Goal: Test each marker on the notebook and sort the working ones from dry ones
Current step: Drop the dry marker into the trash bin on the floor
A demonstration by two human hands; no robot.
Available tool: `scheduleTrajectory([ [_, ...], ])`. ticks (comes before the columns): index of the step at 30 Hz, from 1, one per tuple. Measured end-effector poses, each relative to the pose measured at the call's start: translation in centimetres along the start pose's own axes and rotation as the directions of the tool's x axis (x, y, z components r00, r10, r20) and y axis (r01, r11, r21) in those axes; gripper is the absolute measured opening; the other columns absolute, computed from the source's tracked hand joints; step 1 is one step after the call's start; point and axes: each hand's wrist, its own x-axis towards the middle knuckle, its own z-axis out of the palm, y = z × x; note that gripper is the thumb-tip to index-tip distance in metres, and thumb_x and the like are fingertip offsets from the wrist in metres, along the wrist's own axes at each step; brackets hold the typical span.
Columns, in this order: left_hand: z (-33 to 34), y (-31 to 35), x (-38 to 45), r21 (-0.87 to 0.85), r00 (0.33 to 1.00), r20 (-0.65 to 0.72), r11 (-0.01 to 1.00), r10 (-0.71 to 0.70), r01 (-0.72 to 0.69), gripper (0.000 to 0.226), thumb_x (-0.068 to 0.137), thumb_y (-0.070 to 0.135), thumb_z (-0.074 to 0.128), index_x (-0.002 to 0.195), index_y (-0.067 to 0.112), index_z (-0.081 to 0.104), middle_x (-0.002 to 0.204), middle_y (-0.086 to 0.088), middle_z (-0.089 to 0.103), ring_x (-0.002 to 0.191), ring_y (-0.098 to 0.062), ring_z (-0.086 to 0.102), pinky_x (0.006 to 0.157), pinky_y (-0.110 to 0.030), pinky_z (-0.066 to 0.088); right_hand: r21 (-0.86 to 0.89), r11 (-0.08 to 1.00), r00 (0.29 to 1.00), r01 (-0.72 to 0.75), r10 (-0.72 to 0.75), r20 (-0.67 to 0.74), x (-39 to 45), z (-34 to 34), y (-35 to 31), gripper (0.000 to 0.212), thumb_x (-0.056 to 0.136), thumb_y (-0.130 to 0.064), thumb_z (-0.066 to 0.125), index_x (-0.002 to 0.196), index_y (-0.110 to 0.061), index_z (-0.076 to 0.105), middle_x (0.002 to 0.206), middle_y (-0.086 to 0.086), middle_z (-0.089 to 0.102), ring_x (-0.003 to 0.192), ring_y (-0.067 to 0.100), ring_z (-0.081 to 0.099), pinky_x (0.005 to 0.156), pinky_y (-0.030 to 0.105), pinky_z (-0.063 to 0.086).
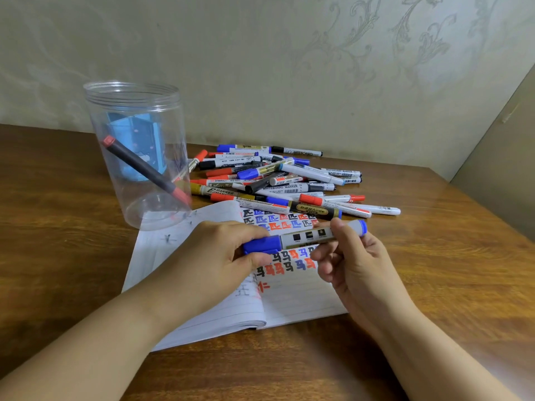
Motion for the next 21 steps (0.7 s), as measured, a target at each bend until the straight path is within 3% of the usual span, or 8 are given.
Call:
scheduleTrajectory([
  [6, 0.1, 0.3, -0.2, 0.052, 0.998, -0.020, 0.997, 0.053, -0.052, 0.037, 0.082, 0.024, 0.066, 0.118, 0.022, 0.062, 0.107, 0.007, 0.065, 0.086, 0.003, 0.053, 0.075, 0.002, 0.035, 0.062, 0.998, 0.999, -0.033, 0.031, 0.022, -0.1, 0.3, 0.2, 0.025, 0.078, -0.027, 0.054, 0.072, -0.003, 0.054, 0.052, 0.014, 0.060, 0.036, 0.012, 0.050, 0.037, 0.020, 0.042],
  [11, -0.3, 1.0, -0.1, 0.023, 0.994, -0.076, 0.997, 0.081, -0.080, 0.033, 0.077, 0.024, 0.070, 0.111, 0.020, 0.067, 0.086, 0.029, 0.055, 0.092, 0.012, 0.052, 0.074, 0.000, 0.036, 0.149, 0.987, 0.998, -0.056, 0.053, 0.027, -0.4, 0.4, -0.3, 0.028, 0.075, -0.029, 0.055, 0.068, -0.002, 0.059, 0.051, 0.014, 0.059, 0.035, 0.011, 0.048, 0.036, 0.018, 0.041],
  [14, -0.7, 0.7, 0.3, 0.041, 0.997, -0.041, 0.997, 0.071, -0.069, 0.028, 0.082, 0.025, 0.065, 0.110, 0.028, 0.062, 0.089, 0.029, 0.052, 0.095, 0.013, 0.048, 0.076, 0.001, 0.035, 0.081, 0.996, 0.998, -0.039, 0.034, 0.055, -0.6, 0.5, -0.7, 0.031, 0.076, -0.028, 0.055, 0.086, 0.001, 0.059, 0.055, 0.014, 0.059, 0.039, 0.012, 0.048, 0.039, 0.019, 0.041],
  [17, -1.1, 1.0, 0.5, 0.044, 0.999, 0.003, 0.998, 0.054, -0.054, 0.019, 0.086, 0.030, 0.059, 0.100, 0.039, 0.050, 0.090, 0.030, 0.048, 0.095, 0.021, 0.040, 0.074, 0.003, 0.032, -0.002, 1.000, 1.000, 0.012, -0.012, 0.016, -0.8, 0.8, -1.3, 0.030, 0.071, -0.033, 0.059, 0.082, -0.005, 0.063, 0.055, 0.009, 0.054, 0.044, 0.012, 0.047, 0.041, 0.020, 0.041],
  [21, -2.9, 1.7, 0.0, 0.096, 0.999, -0.016, 0.995, 0.039, -0.037, 0.018, 0.086, 0.029, 0.061, 0.096, 0.039, 0.051, 0.091, 0.028, 0.050, 0.094, 0.013, 0.045, 0.071, -0.006, 0.035, -0.084, 0.996, 0.998, 0.034, -0.029, 0.061, -1.7, 2.3, -2.7, 0.034, 0.070, -0.038, 0.058, 0.091, -0.014, 0.066, 0.060, 0.009, 0.049, 0.051, 0.013, 0.048, 0.046, 0.022, 0.041],
])
